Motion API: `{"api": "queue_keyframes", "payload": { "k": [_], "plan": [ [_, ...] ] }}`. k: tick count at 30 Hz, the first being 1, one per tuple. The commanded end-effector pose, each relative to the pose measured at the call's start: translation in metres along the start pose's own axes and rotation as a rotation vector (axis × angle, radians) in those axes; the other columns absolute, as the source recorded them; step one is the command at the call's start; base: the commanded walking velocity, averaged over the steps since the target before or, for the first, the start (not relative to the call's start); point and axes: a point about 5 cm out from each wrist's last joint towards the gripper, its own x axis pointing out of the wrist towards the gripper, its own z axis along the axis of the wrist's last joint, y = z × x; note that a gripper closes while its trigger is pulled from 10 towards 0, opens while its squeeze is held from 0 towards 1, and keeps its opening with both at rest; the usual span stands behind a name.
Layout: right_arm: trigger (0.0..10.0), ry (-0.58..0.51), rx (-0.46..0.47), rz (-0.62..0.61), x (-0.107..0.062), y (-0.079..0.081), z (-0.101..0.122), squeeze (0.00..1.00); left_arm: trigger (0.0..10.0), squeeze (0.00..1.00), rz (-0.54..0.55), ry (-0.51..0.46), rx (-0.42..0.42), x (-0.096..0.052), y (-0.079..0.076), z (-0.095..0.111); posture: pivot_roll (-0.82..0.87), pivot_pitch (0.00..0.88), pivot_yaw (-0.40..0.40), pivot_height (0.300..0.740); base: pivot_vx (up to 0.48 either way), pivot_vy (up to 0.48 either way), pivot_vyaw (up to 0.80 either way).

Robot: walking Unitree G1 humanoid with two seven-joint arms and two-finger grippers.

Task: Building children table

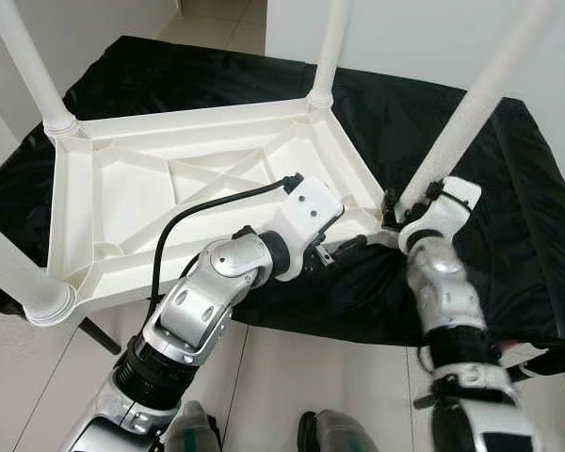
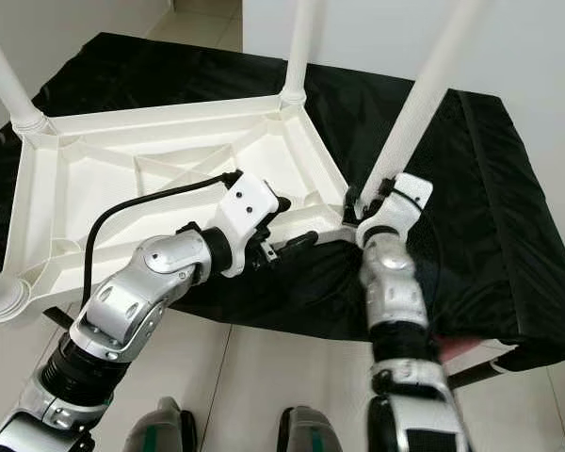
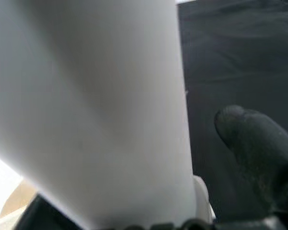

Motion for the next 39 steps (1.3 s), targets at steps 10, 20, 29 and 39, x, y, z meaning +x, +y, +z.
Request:
{"api": "queue_keyframes", "payload": {
  "k": [10, 20, 29, 39],
  "plan": [
    [10.0, 0.009, -0.123, 0.334, 0.008, -0.001, 0.004, 0.00, 10.0, 0.00, -0.024, 0.004, -0.001, 0.000, -0.004, 0.000, -0.04, 0.020, -0.045, 0.740, 0.000, 0.000, 0.00],
    [10.0, -0.013, -0.116, 0.448, 0.015, -0.005, 0.014, 0.00, 10.0, 0.00, -0.034, 0.017, 0.005, -0.001, -0.005, -0.003, -0.04, 0.006, -0.042, 0.740, 0.000, 0.000, 0.00],
    [0.0, -0.014, -0.115, 0.443, 0.021, -0.014, 0.016, 0.00, 10.0, 0.00, -0.040, 0.020, 0.010, -0.001, -0.006, -0.003, -0.04, 0.000, -0.040, 0.740, 0.000, 0.000, 0.00],
    [0.0, 0.026, -0.127, 0.436, 0.021, -0.020, 0.007, 0.00, 10.0, 0.00, -0.039, 0.019, 0.010, 0.000, -0.005, -0.002, -0.04, 0.004, -0.044, 0.740, 0.000, 0.000, 0.00]
  ]
}}
